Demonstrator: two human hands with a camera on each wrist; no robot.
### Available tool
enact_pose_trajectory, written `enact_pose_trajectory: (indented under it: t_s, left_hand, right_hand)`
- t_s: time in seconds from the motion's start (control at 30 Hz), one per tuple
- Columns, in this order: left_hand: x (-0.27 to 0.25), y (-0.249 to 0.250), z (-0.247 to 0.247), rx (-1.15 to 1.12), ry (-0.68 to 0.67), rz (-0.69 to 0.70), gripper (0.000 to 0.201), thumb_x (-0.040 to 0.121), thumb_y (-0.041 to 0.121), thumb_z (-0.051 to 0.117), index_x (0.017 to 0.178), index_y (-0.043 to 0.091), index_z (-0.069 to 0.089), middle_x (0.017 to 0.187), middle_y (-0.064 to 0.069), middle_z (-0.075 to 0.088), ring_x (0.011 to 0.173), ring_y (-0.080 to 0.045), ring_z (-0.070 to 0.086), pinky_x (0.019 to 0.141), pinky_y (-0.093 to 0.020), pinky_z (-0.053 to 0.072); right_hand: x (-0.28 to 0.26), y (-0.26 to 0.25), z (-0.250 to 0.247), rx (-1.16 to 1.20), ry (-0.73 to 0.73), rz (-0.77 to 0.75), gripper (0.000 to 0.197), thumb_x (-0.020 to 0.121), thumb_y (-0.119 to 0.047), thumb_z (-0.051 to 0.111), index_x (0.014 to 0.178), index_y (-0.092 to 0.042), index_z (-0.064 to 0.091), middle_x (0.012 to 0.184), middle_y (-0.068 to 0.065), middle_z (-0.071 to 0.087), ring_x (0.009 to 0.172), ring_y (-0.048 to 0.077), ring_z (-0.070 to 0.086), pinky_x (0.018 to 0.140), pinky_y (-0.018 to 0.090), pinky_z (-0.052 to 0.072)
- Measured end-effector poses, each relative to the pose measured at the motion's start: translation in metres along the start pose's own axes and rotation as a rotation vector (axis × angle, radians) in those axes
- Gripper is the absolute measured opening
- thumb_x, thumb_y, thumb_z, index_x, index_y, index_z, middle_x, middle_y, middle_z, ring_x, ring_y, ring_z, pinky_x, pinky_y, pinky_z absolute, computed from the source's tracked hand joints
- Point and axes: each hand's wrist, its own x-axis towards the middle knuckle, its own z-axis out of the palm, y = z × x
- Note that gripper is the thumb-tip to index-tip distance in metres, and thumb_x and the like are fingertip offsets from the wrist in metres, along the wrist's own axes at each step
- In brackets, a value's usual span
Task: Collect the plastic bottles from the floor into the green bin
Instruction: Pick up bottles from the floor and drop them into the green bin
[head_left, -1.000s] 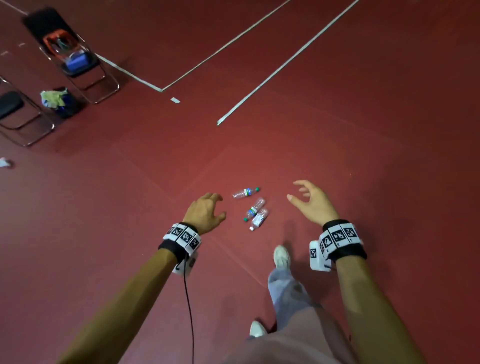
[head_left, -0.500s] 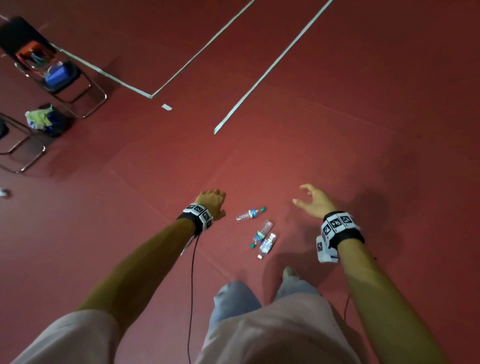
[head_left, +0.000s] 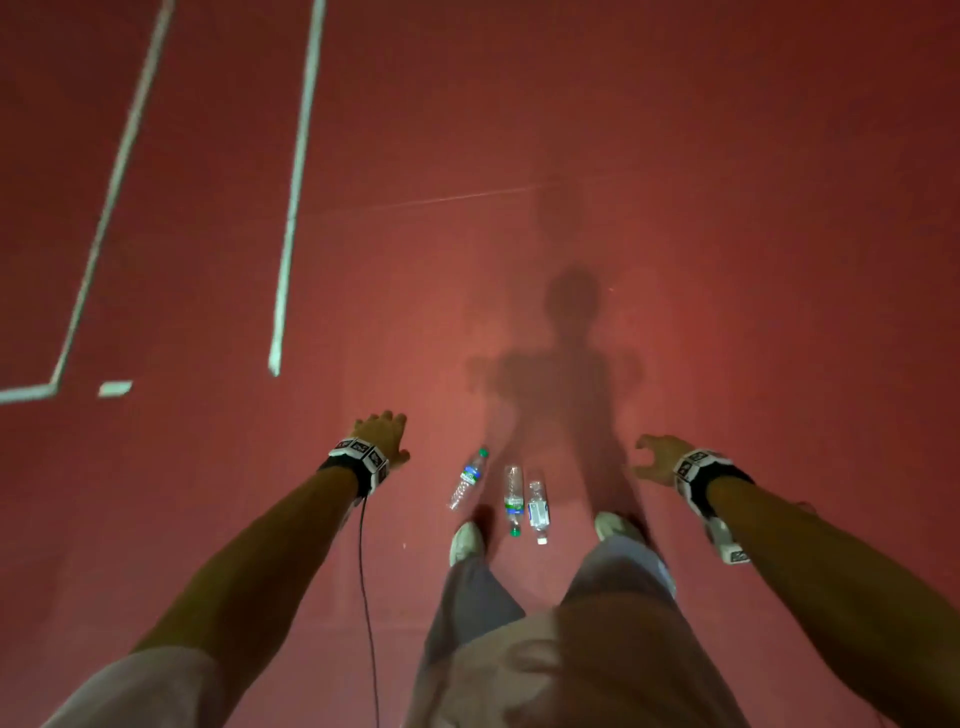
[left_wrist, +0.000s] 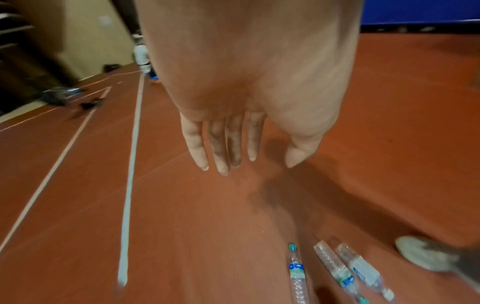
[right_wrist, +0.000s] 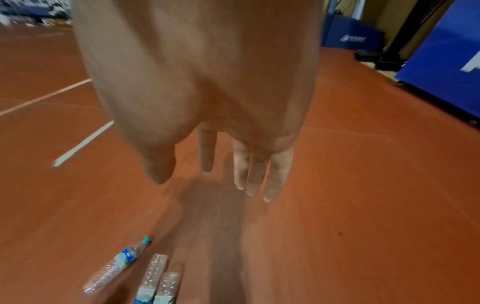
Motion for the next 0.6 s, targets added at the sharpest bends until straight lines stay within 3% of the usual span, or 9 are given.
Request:
enact_pose_trajectory:
  t_s: [0.13,0.27,0.47,0.6]
  left_hand:
    - [0.059,-0.022,-0.013,0.218,-0.018,0.192,0.064,0.097,0.044,0.061,0.147,0.012,0.037,0.141,-0.012,0.049,0.126,-0.033,0.053,0.105,-0.048,0.043]
    - [0.095,-0.016,0.014,0.335,-0.051,0.315,0.064,0.097,0.042,0.058,0.151,0.016,0.035,0.145,-0.011,0.046,0.128,-0.033,0.051,0.105,-0.046,0.042]
    - [0.159,0.018,0.154,0.243,-0.134,0.346,0.067,0.098,0.048,0.052,0.154,0.018,0.030,0.145,-0.013,0.046,0.127,-0.035,0.051,0.104,-0.046,0.043]
    - [0.217,0.040,0.282,0.154,-0.236,0.349,0.070,0.098,0.048,0.050,0.157,0.022,0.024,0.143,-0.013,0.048,0.126,-0.035,0.052,0.103,-0.047,0.044]
  right_hand:
    - [-0.015,-0.007,0.028,-0.027,0.044,0.099,0.065,0.095,-0.051,0.062,0.152,-0.030,0.040,0.145,0.015,0.052,0.130,0.033,0.054,0.107,0.035,0.045]
    - [-0.018,-0.018,0.084,-0.049,-0.041,0.139,0.067,0.095,-0.057,0.056,0.155,-0.040,0.032,0.153,0.014,0.042,0.137,0.036,0.046,0.113,0.042,0.041]
    - [0.063,-0.033,0.204,0.004,-0.165,0.126,0.071,0.095,-0.064,0.049,0.157,-0.045,0.022,0.149,0.009,0.043,0.135,0.032,0.047,0.111,0.043,0.042]
    - [0.158,-0.041,0.281,-0.024,-0.215,0.095,0.069,0.099,-0.060,0.047,0.158,-0.047,0.015,0.163,0.009,0.025,0.147,0.033,0.032,0.118,0.046,0.035]
